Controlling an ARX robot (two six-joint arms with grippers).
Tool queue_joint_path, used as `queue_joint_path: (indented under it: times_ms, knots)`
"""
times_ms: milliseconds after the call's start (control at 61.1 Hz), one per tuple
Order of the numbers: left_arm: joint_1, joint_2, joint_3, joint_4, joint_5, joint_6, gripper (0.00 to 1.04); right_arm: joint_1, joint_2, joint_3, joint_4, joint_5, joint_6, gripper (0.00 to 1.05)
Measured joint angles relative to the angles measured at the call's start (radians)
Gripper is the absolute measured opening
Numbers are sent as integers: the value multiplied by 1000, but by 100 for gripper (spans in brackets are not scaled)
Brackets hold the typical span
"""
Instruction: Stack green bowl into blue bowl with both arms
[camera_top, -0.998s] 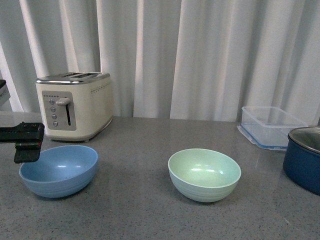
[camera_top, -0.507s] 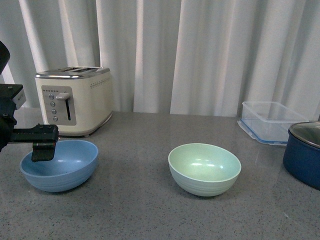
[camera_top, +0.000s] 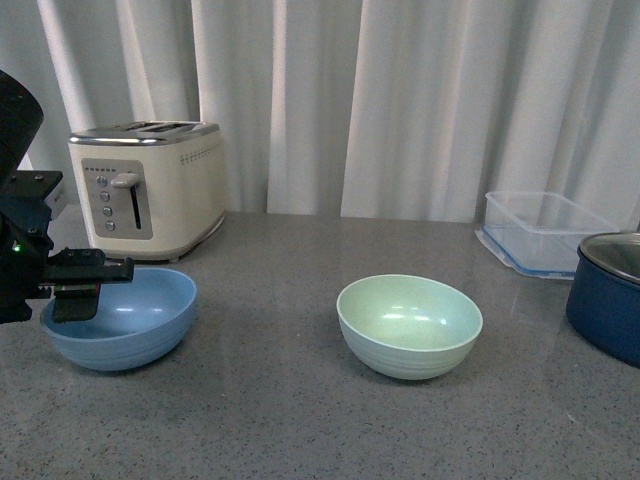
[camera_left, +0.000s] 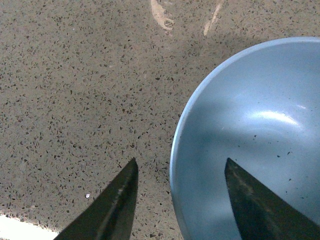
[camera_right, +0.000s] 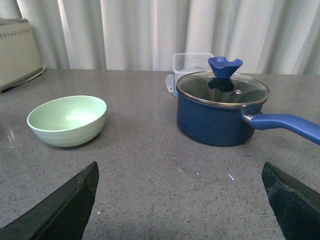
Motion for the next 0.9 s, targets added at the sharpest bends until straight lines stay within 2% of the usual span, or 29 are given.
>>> queue_joint_path:
  times_ms: [33, 278, 573, 900]
  knots:
    - [0, 2, 0, -2, -2, -3, 41, 0, 0, 0, 0, 0, 0, 95]
    - [1, 5, 0, -20, 0, -39, 3, 0, 0, 0, 0, 0, 0, 95]
    - [-12, -14, 29, -43, 1, -47, 4, 0, 0, 0, 0, 0, 0, 95]
    - [-89, -50, 108, -91, 7, -93, 4, 0, 0, 0, 0, 0, 0, 95]
